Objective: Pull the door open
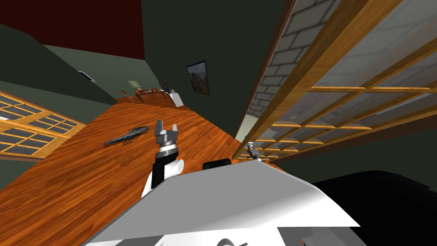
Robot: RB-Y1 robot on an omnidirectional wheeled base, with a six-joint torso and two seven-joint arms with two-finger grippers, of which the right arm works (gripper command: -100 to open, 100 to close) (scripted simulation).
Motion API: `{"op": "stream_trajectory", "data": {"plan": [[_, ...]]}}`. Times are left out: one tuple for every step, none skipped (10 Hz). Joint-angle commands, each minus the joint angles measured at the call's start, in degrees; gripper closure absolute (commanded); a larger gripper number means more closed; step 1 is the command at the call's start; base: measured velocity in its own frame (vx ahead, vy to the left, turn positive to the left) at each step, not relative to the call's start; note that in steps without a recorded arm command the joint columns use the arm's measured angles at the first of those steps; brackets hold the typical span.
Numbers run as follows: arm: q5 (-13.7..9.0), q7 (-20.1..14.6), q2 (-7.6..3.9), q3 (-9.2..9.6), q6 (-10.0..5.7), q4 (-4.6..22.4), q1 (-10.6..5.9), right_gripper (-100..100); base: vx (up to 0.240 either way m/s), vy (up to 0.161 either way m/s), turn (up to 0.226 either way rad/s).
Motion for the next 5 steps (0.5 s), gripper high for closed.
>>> {"op": "stream_trajectory", "data": {"plan": [[0.8, -0.6, -0.58, 1.23, -1.25, 0.2, 0.69, 100, -0.229, -0.034, 0.037], [1.6, -1.2, -1.15, 2.36, -2.2, -0.1, 1.21, 100, -0.239, -0.035, 0.046], [2.1, -1.5, -1.49, 3.03, -2.76, -0.2, 1.52, 100, -0.224, -0.035, 0.039], [2.5, -1.7, -1.77, 3.6, -3.24, -0.4, 1.78, 100, -0.192, -0.039, 0.037], [2.9, -2.0, -2.07, 4.19, -3.74, -0.5, 2.05, 100, -0.178, -0.045, 0.03]]}}
